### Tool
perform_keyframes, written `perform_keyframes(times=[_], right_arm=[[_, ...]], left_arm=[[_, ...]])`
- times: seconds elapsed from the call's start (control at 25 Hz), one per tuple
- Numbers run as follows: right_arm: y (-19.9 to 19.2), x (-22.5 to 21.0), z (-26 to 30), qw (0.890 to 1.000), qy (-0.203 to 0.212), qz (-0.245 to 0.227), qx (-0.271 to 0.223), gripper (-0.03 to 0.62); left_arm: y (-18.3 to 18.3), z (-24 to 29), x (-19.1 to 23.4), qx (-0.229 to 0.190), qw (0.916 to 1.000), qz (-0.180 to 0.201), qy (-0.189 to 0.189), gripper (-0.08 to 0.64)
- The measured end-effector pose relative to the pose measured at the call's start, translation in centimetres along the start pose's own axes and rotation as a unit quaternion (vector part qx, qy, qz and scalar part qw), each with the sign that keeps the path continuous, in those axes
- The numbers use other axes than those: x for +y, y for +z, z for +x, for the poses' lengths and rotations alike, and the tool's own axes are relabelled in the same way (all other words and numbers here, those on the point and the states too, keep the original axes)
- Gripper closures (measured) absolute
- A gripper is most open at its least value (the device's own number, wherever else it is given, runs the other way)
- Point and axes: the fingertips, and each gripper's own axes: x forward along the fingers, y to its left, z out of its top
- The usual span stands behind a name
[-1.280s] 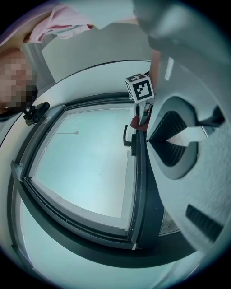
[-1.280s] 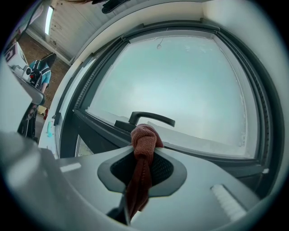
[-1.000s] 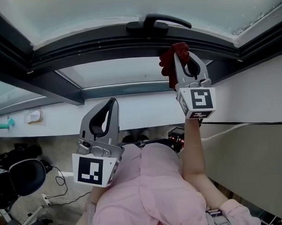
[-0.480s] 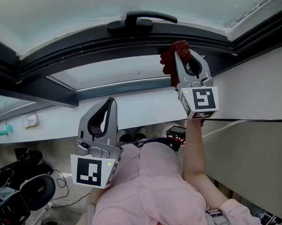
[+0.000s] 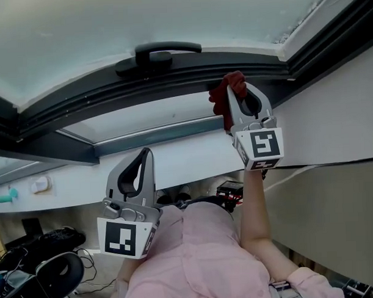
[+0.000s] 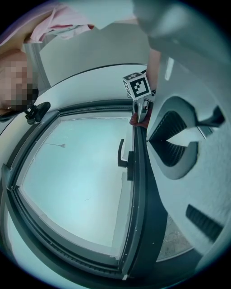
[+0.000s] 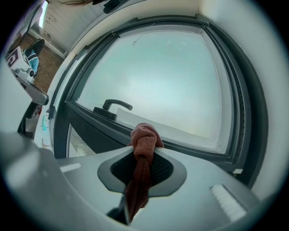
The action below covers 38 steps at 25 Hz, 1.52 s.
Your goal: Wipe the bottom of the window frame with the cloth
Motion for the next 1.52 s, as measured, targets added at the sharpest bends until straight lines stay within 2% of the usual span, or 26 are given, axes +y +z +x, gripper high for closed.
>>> perform_keyframes(times=[0.32, 0.92, 1.04, 1.16, 1.24, 1.52], right_arm=[[-1.0, -3.4, -0.9, 1.000, -0.009, 0.002, 0.005, 0.532], [-3.8, -12.8, -3.2, 0.996, -0.083, 0.023, 0.031, 0.529], [-4.3, -14.5, -3.7, 0.994, -0.099, 0.031, 0.033, 0.531], [-4.8, -16.2, -4.1, 0.992, -0.117, 0.040, 0.034, 0.529], [-5.2, -17.2, -4.3, 0.990, -0.129, 0.047, 0.036, 0.531], [-5.4, -17.7, -4.5, 0.987, -0.150, 0.048, 0.034, 0.531]], left_arm=[[0.1, 2.1, -1.6, 0.002, 1.0000, 0.005, -0.007, 0.565], [0.2, 6.3, -5.8, 0.006, 0.9987, 0.015, -0.048, 0.565], [-0.2, 6.5, -6.2, 0.019, 0.9986, 0.016, -0.047, 0.565], [0.4, 6.7, -6.4, 0.000, 0.9991, 0.006, -0.043, 0.565], [0.2, 6.6, -6.4, 0.002, 0.9990, 0.012, -0.043, 0.565], [0.2, 5.5, -5.9, 0.001, 0.9995, 0.016, -0.026, 0.565]])
